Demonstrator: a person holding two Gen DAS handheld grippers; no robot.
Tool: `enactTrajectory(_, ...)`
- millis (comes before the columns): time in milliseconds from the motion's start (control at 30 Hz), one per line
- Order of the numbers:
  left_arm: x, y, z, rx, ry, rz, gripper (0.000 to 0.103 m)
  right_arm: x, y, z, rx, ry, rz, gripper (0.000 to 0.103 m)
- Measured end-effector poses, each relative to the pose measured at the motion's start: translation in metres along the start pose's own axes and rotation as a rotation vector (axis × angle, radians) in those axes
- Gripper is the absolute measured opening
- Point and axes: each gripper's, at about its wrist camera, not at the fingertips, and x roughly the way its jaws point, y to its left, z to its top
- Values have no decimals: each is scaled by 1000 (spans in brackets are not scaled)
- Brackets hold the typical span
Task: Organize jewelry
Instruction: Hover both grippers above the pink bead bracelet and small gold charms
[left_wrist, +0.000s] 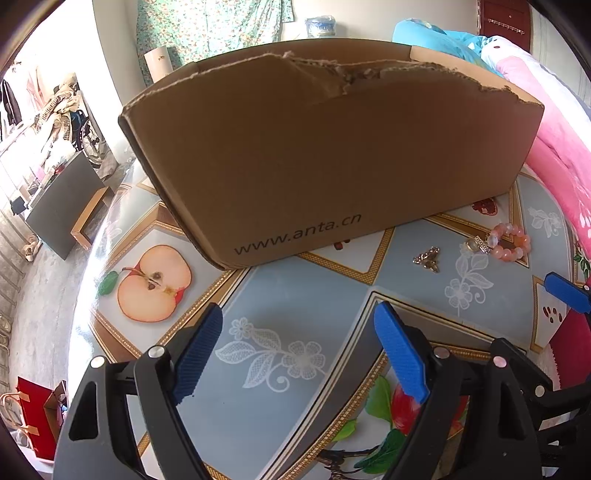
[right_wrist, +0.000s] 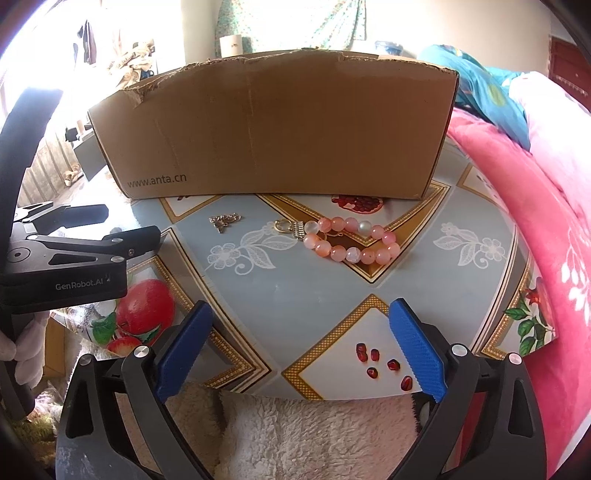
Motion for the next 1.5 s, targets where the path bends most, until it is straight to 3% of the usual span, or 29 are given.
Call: enactTrajectory(1500,0,1,4,-2,18,33,89,6,-5,10,-15,37,20,95)
